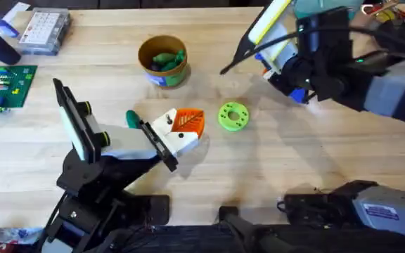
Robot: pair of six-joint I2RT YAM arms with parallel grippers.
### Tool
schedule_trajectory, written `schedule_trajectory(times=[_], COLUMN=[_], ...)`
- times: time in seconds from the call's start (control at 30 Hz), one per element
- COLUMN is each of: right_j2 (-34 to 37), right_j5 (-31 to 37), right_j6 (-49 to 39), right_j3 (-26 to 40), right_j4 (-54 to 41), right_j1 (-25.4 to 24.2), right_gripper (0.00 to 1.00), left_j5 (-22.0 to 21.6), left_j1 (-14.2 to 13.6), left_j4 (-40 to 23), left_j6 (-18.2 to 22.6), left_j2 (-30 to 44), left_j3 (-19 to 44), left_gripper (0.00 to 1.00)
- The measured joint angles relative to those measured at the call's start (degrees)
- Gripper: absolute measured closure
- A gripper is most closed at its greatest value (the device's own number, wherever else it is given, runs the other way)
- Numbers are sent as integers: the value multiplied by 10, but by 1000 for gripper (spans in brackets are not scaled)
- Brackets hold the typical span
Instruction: Pick up the gripper from the table and insert it into the empty holder that is missing its gripper. Then pick up a screw, insert it into the mounting hole, and use the screwdriver to tighten it. Finally, clean up the table by picking up the vegetable and placing it into the bucket.
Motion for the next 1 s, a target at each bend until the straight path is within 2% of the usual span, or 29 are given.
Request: schedule_trajectory(times=[0.2, 0.33, 0.4, 0.5, 0.53, 0.57, 0.7, 0.73, 0.77, 0.83, 0.87, 0.97, 1.0], right_j2=[68, 109, 123, 129, 129, 129, 129, 129, 129, 129, 129, 130, 130], right_j5=[9, 12, 13, 14, 15, 16, 31, 35, 38, 40, 40, 41, 43], right_j6=[-93, -124, -134, -141, -140, -140, -145, -148, -149, -150, -151, -150, -149], right_j3=[0, 0, 0, 1, 1, 2, 11, 15, 17, 18, 18, 16, 14], right_j4=[6, 10, 11, 11, 11, 11, 22, 24, 24, 24, 25, 31, 35], right_j1=[-1, -1, -1, 0, -1, -1, -3, -5, -6, -6, -5, 7, 14], right_gripper=[924, 924, 976, 972, 920, 800, 198, 78, 24, 9, 32, 243, 282], left_j5=[0, 0, 0, 0, 0, 0, 0, 0, 0, 0, 0, 0, 0], left_j1=[0, 0, 0, 0, 0, 0, 0, 0, 0, 0, 0, 0, 0], left_j4=[0, 0, 0, 0, 0, 0, 0, 0, 0, 0, 0, 0, 0], left_j6=[0, 0, 0, 0, 0, 0, 0, 0, 0, 0, 0, 0, 0], left_j2=[0, 0, 0, 0, 0, 0, 0, 0, 0, 0, 0, 0, 0], left_j3=[0, 0, 0, 0, 0, 0, 0, 0, 0, 0, 0, 0, 0], left_gripper=[983, 983, 983, 983, 983, 983, 983, 983, 983, 983, 983, 983, 983])
